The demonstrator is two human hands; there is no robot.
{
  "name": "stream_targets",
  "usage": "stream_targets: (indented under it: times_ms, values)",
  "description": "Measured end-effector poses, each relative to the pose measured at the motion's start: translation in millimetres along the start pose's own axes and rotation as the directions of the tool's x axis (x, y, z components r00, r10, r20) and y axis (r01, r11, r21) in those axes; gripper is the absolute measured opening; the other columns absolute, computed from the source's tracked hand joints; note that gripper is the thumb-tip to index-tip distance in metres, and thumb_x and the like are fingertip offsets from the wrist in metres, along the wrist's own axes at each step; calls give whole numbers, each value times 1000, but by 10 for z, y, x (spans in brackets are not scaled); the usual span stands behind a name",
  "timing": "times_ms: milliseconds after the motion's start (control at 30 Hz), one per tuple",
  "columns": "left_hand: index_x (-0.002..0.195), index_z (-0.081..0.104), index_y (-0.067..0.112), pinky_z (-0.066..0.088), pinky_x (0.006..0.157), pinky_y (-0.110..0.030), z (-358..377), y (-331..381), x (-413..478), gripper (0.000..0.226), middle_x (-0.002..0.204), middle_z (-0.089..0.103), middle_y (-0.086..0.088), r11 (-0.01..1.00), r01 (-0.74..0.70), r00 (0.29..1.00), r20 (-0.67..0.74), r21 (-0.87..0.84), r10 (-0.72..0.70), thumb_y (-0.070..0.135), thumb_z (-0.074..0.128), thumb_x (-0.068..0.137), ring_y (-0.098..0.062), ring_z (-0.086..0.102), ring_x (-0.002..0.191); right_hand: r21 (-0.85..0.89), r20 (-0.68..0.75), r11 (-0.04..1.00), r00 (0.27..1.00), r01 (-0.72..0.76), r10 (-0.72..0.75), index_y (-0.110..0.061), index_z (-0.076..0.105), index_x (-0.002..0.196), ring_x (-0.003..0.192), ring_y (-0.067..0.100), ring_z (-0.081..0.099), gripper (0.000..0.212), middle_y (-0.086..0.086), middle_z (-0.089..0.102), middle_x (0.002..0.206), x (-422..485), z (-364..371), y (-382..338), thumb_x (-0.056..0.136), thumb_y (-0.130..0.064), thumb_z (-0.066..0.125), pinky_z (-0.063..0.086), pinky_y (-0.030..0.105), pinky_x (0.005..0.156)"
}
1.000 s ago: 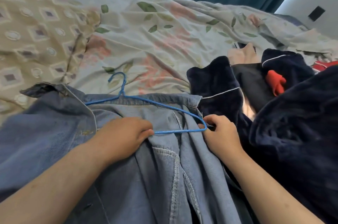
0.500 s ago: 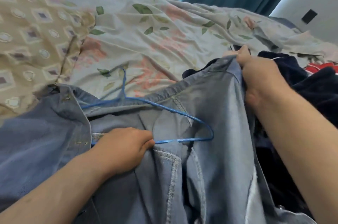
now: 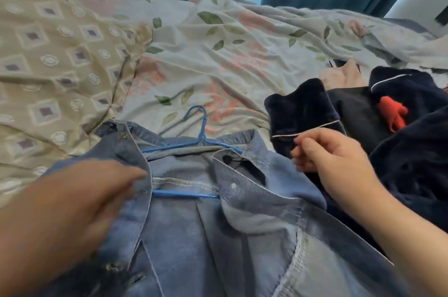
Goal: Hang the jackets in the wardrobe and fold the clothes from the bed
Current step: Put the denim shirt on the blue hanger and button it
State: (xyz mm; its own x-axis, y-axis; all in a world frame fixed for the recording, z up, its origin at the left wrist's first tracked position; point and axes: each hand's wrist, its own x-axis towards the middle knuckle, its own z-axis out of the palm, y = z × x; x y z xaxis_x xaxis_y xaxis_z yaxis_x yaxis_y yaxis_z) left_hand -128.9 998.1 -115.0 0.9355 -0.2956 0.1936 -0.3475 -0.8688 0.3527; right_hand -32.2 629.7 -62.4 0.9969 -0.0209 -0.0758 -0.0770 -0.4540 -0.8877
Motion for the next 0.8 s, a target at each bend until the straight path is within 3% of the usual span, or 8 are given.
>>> stream_targets:
  times_ms: [67, 167, 267, 333, 433, 600, 700, 800]
  values:
    - [94, 62, 23, 50, 68, -39, -196, -535, -38, 21, 73, 64, 0, 924, 377, 926, -32, 71, -375, 37, 51, 82, -26, 64, 70, -492, 33, 870, 999, 32, -18, -19, 72, 92, 84, 13, 64, 11, -12, 68, 82, 137, -127, 157, 92, -18, 61, 46, 27, 75]
    - [68, 64, 23, 50, 63, -39, -374, -946, 69, 32, 60, 64, 3, 765, 636, 756, 117, 98, -644, 55, 60, 67, -21, 63, 62, -581, 291, 812, 917, -58, 273, -15, 71, 86, 85, 18, 65, 24, -3, 71, 83, 238, -12, 353, 92, -38, 64, 48, 31, 75]
    - [81, 65, 30, 48, 68, -29, -275, -854, 210, 55, 74, 67, 16, 812, 561, 705, 421, 161, -571, 77, 61, 52, -2, 61, 70, -580, 368, 815, 890, -7, 269, -21, 67, 82, 79, 12, 65, 30, -7, 70, 79, 242, 170, 424, 88, -49, 64, 49, 29, 70]
    - [98, 57, 37, 45, 79, -20, -200, -721, 281, 55, 99, 62, 23, 807, 591, 720, 455, -7, -523, 63, 81, 56, 4, 60, 87, -679, 388, 725, 895, 116, 221, -24, 58, 77, 70, 4, 57, 35, -12, 63, 75, 242, 258, 430, 86, -58, 62, 40, 22, 59]
    - [100, 62, 37, 47, 75, -12, -130, -548, 381, 44, 102, 67, 21, 814, 568, 761, 454, -122, -464, 40, 88, 64, 8, 63, 85, -734, 351, 651, 928, 193, 121, -21, 49, 72, 67, 7, 51, 40, -11, 55, 71, 218, 358, 474, 93, -54, 53, 34, 24, 55]
    - [102, 56, 35, 43, 59, -31, -17, -396, 382, 41, 92, 68, 8, 909, 340, 933, 32, 242, -358, 61, 67, 72, -24, 66, 85, -672, 146, 698, 968, 248, -203, -22, 34, 65, 70, 31, 53, 41, -9, 46, 61, 218, 286, 403, 93, -51, 37, 31, 38, 57]
    - [93, 56, 28, 41, 55, -32, -113, -514, 668, 31, 84, 68, -1, 904, 339, 940, -123, 260, -317, 55, 63, 78, -31, 64, 79, -717, 106, 612, 919, 335, -380, -21, 33, 67, 71, 35, 55, 40, 3, 51, 66, 554, 297, 156, 97, -48, 36, 36, 39, 57]
    - [94, 58, 24, 37, 57, -33, -193, -704, 1127, 27, 90, 69, -10, 885, 343, 935, -207, 315, -289, 48, 63, 84, -36, 63, 83, -762, 116, 571, 932, 304, -342, -20, 36, 69, 66, 29, 45, 40, -1, 44, 64, 1057, 387, -58, 100, -46, 36, 32, 37, 54]
